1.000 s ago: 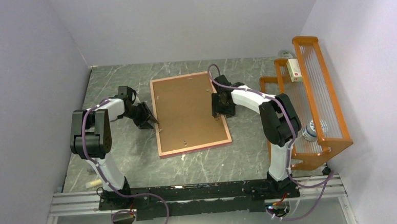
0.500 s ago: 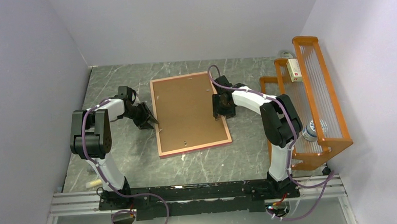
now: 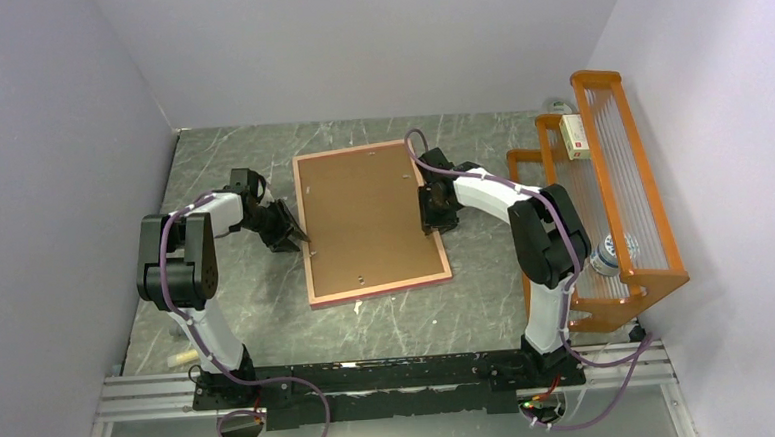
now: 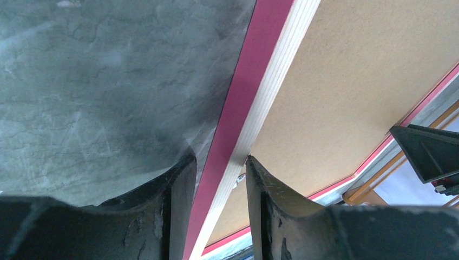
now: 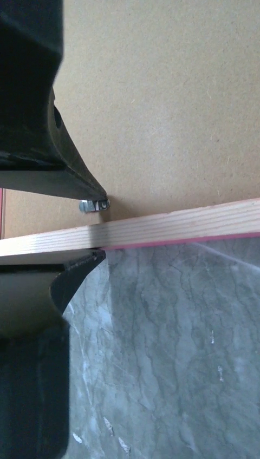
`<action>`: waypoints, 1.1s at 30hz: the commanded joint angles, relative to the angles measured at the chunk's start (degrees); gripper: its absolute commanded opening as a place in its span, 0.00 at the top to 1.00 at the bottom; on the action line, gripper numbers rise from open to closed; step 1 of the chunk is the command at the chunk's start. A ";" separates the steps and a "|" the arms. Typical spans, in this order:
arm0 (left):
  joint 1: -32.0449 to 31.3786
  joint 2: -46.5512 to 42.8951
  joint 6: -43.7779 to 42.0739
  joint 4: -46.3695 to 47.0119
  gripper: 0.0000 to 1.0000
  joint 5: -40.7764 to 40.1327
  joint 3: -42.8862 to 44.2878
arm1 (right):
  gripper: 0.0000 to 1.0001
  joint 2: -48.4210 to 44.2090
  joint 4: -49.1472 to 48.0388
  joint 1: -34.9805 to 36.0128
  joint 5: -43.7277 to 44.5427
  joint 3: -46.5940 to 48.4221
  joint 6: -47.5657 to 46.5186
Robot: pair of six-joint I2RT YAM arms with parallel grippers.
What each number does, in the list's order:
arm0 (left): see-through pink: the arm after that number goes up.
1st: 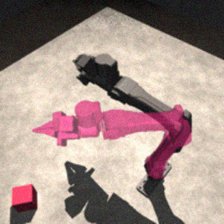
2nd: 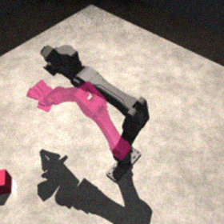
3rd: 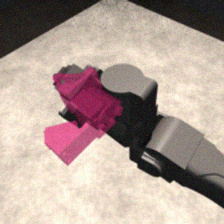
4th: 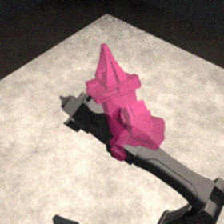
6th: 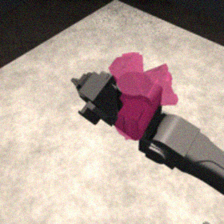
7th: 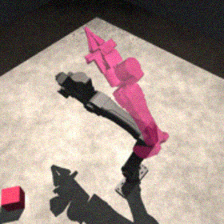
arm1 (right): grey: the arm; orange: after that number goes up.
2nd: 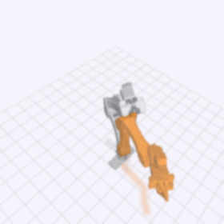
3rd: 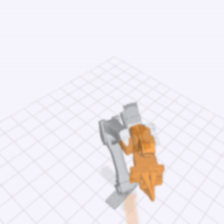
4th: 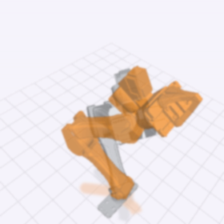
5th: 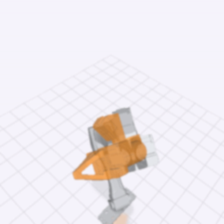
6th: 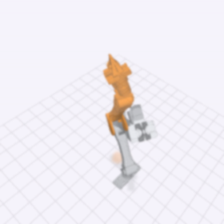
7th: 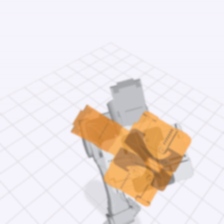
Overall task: Put the photo into the frame
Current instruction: Install the photo frame at the center of the board.
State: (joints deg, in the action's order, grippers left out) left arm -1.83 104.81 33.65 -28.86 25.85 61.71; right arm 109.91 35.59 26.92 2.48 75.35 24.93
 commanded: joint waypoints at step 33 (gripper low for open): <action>-0.07 -2.63 -0.22 -1.91 0.43 -2.53 -2.33 | 0.46 -10.73 -1.29 1.75 -3.83 -0.74 2.59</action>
State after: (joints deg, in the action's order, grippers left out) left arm -1.85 104.03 33.76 -28.73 26.22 61.32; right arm 102.59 36.05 27.59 4.23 73.95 24.99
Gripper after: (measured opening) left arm 0.556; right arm 0.557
